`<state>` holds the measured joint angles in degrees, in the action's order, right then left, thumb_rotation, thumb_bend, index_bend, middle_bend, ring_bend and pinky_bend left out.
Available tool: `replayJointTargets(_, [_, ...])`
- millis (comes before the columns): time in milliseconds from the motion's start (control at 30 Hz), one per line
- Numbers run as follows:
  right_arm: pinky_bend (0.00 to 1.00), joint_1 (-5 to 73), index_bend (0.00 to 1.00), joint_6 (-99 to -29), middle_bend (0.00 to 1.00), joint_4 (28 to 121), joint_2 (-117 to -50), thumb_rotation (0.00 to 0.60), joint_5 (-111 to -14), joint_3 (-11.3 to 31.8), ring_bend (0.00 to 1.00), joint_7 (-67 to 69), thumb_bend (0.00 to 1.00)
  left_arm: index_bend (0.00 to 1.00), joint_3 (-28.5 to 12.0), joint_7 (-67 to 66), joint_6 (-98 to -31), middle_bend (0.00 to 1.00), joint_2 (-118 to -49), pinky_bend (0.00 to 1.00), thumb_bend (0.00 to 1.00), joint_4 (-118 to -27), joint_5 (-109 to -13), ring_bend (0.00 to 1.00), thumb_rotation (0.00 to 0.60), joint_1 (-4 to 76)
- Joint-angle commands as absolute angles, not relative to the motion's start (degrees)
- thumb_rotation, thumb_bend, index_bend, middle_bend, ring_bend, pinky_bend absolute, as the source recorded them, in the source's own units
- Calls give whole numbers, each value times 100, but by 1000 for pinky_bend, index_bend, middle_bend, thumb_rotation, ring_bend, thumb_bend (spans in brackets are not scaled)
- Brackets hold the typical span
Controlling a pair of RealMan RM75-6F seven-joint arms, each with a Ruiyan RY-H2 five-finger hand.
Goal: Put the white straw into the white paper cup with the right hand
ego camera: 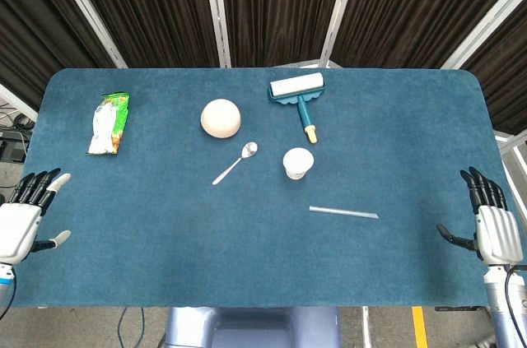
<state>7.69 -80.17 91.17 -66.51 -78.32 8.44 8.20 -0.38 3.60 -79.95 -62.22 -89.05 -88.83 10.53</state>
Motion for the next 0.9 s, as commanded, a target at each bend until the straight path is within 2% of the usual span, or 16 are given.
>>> replayJointTargets(33, [0, 771, 0, -8006, 0, 9122, -6649, 600, -7823, 843, 0, 817, 179, 6, -40, 365, -7989, 0, -6222, 0, 180, -8902, -8878, 0, 600, 1056])
replayJointTargets(700, [14, 803, 0, -7951, 1, 9223, -6602, 600, -7859, 850, 0, 911, 172, 13, -57, 366, -7937, 0, -6210, 0, 180, -8933, -8833, 0, 600, 1082])
replayJointTargets(767, [136, 824, 19, -8092, 61, 9218, -6625, 600, -8090, 905, 5, 1361, 164, 13, -58, 353, -7940, 0, -6210, 0, 180, -8939, -8833, 0, 600, 1082])
replayJointTargets(833, [382, 823, 65, -8230, 238, 9213, -6637, 600, -8264, 965, 123, 1986, 156, 13, -56, 346, -7948, 0, -6213, 0, 180, -8937, -8837, 0, 600, 1078])
replayJointTargets(867, [550, 828, 99, -8258, 401, 9222, -6637, 600, -8289, 988, 278, 2123, 147, 13, -55, 344, -7952, 0, -6214, 0, 180, -8936, -8839, 0, 600, 1077])
replayJointTargets(900, [653, 839, 117, -8295, 515, 9239, -6637, 600, -8313, 1024, 397, 2241, 140, 13, -54, 342, -7956, 0, -6215, 0, 181, -8934, -8842, 0, 600, 1075])
